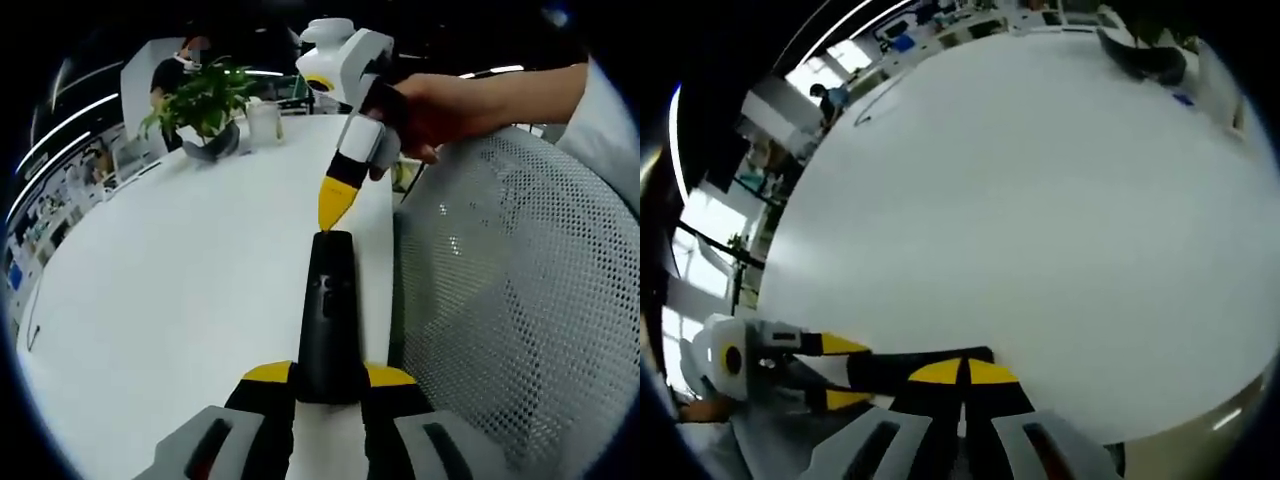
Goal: Press the specified remote control buttons in sequence, fully releasing each button before pressing the next.
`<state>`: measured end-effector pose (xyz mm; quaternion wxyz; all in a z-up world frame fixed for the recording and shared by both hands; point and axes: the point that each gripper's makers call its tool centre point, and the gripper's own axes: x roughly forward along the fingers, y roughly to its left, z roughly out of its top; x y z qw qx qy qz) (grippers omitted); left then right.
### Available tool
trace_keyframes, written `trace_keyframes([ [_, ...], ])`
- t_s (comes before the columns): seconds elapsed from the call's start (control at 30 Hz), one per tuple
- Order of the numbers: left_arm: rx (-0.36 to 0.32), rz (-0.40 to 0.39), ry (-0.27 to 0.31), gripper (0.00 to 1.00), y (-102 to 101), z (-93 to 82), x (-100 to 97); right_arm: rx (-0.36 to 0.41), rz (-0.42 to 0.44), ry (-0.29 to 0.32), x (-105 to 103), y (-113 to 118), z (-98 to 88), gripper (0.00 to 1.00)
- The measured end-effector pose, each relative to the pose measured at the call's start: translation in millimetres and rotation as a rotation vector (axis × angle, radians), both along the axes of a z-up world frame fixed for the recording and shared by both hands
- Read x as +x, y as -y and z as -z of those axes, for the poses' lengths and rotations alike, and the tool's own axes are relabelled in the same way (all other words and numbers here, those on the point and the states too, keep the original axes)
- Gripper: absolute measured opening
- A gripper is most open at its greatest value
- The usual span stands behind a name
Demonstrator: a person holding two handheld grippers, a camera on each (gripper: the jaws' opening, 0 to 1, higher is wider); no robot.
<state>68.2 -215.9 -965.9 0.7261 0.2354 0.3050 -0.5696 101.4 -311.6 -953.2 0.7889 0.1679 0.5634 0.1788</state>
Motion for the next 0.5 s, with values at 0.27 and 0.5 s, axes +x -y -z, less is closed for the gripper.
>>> trace_keyframes([
  [0.27, 0.0, 0.0, 0.002, 0.24, 0.2, 0.1, 0.2, 0.003, -0.045, -0.005, -3.5, -8.7, 1.1, 0.0],
  [0.5, 0.003, 0.005, 0.01, 0.24, 1.2, 0.1, 0.1, -0.018, -0.067, -0.021, -6.6, -8.5, 5.4, 0.0],
])
